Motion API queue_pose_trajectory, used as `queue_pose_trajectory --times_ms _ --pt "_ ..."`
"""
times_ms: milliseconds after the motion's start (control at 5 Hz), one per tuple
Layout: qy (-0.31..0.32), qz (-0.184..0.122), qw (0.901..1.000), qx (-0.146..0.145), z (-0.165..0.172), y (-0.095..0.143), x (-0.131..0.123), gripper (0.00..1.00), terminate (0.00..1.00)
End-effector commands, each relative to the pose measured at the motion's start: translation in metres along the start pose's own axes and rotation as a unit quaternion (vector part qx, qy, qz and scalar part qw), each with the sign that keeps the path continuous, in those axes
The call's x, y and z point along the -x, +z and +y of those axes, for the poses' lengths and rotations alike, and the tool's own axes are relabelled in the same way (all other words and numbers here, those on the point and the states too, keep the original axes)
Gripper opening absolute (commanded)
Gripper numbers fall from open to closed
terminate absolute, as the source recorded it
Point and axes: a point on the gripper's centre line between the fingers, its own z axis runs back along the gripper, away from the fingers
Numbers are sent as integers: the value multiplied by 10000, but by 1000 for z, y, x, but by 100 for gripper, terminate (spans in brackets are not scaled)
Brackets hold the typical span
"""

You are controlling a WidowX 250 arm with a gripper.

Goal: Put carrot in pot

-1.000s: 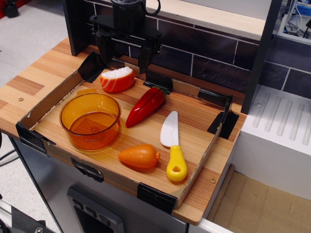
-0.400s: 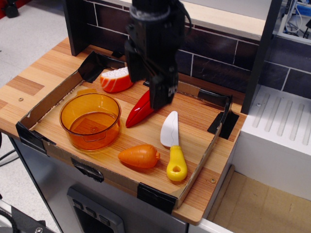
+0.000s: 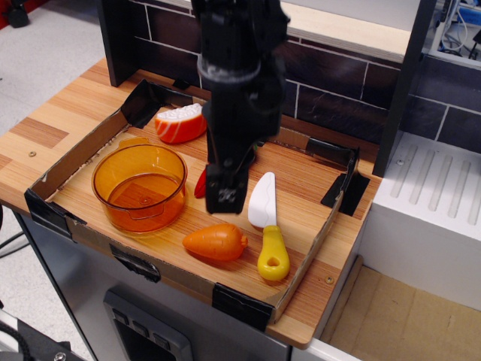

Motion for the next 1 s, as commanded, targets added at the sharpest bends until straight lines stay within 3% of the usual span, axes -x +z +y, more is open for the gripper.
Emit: queue_pose_trajectory --times_ms 0,200,800 --pt "-736 84 9972 -66 4 -15 10 100 0" --pt "-784 171 9968 46 2 -27 10 100 0" --pt "-938 451 9946 -31 -3 -57 12 100 0"
